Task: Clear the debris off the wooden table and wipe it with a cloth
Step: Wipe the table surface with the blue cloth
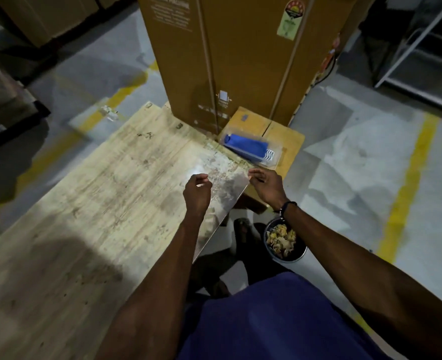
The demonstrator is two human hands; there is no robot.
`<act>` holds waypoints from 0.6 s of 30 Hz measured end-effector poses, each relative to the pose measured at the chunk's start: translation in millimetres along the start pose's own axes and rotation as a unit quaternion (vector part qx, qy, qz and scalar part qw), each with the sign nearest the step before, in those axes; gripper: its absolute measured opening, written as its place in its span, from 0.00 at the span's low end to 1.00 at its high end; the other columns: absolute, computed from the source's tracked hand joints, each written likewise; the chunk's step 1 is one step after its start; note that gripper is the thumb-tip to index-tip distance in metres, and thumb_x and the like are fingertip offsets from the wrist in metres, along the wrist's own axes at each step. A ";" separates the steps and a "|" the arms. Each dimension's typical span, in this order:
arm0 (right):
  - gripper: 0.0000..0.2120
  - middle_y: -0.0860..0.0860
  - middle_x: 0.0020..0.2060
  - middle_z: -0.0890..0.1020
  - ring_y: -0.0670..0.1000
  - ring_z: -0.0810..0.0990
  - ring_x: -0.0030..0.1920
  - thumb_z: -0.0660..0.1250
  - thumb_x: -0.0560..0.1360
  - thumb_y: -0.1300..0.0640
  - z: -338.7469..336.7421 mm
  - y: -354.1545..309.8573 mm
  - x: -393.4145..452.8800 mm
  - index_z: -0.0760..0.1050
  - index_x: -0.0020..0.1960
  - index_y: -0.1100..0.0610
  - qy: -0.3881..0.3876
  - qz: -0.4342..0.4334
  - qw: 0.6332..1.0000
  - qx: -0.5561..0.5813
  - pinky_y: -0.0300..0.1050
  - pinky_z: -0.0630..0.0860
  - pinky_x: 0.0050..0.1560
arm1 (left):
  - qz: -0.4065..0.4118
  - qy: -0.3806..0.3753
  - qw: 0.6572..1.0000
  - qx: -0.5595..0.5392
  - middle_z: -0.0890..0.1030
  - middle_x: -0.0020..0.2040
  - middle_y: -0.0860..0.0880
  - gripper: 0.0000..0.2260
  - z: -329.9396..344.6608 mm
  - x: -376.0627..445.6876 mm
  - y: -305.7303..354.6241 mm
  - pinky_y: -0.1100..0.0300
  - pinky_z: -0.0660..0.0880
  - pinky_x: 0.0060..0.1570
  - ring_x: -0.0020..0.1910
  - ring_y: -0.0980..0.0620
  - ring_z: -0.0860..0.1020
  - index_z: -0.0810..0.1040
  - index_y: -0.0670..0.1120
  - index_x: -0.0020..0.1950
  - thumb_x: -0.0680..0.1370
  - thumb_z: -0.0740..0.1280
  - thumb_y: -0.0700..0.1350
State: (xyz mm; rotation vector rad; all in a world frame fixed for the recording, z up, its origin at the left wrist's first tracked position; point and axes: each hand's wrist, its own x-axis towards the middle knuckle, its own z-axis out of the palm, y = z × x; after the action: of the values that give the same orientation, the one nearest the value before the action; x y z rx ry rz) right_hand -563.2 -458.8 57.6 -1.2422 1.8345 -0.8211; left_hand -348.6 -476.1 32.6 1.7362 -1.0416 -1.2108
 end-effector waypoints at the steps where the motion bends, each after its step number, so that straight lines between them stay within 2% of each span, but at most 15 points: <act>1: 0.11 0.60 0.58 0.86 0.59 0.84 0.61 0.67 0.82 0.66 -4.5 1.4 11.3 0.83 0.61 0.64 0.009 0.003 1.000 0.000 0.52 0.79 0.66 | 0.000 -0.007 1.000 0.008 0.85 0.49 0.49 0.07 6.4 10.4 6.4 0.47 0.82 0.50 0.42 0.48 0.83 0.83 0.46 0.55 0.78 0.70 0.40; 3: 0.11 0.60 0.59 0.86 0.60 0.84 0.60 0.66 0.83 0.65 -13.0 4.3 32.7 0.82 0.63 0.64 0.017 0.001 1.000 -0.001 0.54 0.79 0.66 | 0.002 -0.027 0.999 0.027 0.85 0.50 0.48 0.08 18.7 31.3 19.8 0.51 0.80 0.48 0.41 0.48 0.82 0.82 0.44 0.56 0.78 0.70 0.37; 7: 0.10 0.60 0.58 0.86 0.59 0.85 0.59 0.67 0.82 0.65 -30.8 14.9 84.9 0.82 0.62 0.64 0.032 0.007 0.999 -0.007 0.51 0.79 0.63 | 0.031 -0.064 0.994 0.086 0.85 0.52 0.46 0.09 49.9 78.7 45.1 0.54 0.77 0.52 0.46 0.47 0.83 0.82 0.43 0.57 0.77 0.71 0.37; 11: 0.07 0.61 0.59 0.86 0.59 0.85 0.60 0.71 0.79 0.66 -42.3 41.2 147.8 0.86 0.55 0.65 0.043 0.029 0.998 -0.037 0.32 0.73 0.58 | 0.042 -0.100 0.984 0.144 0.86 0.51 0.43 0.10 91.9 134.7 61.8 0.59 0.76 0.52 0.50 0.44 0.84 0.82 0.40 0.57 0.77 0.73 0.38; 12: 0.06 0.62 0.60 0.86 0.61 0.85 0.60 0.72 0.79 0.67 -42.7 49.4 160.4 0.86 0.54 0.66 0.037 0.032 0.998 -0.047 0.30 0.72 0.57 | 0.043 -0.108 0.980 0.162 0.86 0.51 0.42 0.11 101.8 147.1 64.0 0.57 0.76 0.53 0.52 0.43 0.85 0.82 0.40 0.57 0.77 0.74 0.40; 13: 0.07 0.62 0.60 0.85 0.62 0.85 0.61 0.72 0.79 0.67 -41.7 62.3 177.0 0.86 0.55 0.67 0.030 0.042 0.997 -0.058 0.32 0.72 0.57 | 0.044 -0.115 0.976 0.180 0.86 0.51 0.40 0.12 115.0 163.9 63.3 0.55 0.77 0.54 0.54 0.42 0.85 0.81 0.39 0.57 0.76 0.75 0.41; 15: 0.11 0.62 0.62 0.84 0.64 0.84 0.62 0.73 0.79 0.64 -37.5 89.1 207.3 0.84 0.59 0.67 0.015 0.079 0.995 -0.051 0.41 0.75 0.61 | 0.028 -0.140 0.968 0.205 0.85 0.53 0.38 0.15 139.6 194.0 61.0 0.54 0.77 0.55 0.57 0.40 0.84 0.80 0.38 0.59 0.76 0.75 0.44; 18: 0.16 0.68 0.63 0.82 0.70 0.81 0.64 0.74 0.78 0.63 -23.1 124.0 237.0 0.81 0.63 0.70 0.013 0.090 0.994 -0.053 0.64 0.78 0.66 | 0.008 -0.166 0.953 0.251 0.82 0.64 0.39 0.19 167.3 226.9 55.0 0.56 0.76 0.61 0.63 0.40 0.80 0.78 0.39 0.67 0.78 0.75 0.43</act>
State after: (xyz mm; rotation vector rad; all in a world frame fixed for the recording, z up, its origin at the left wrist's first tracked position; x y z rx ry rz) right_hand -695.9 -640.4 -88.8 -1.1153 1.9997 -0.6507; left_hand -470.1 -726.9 -36.8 1.9270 -1.6781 -1.3378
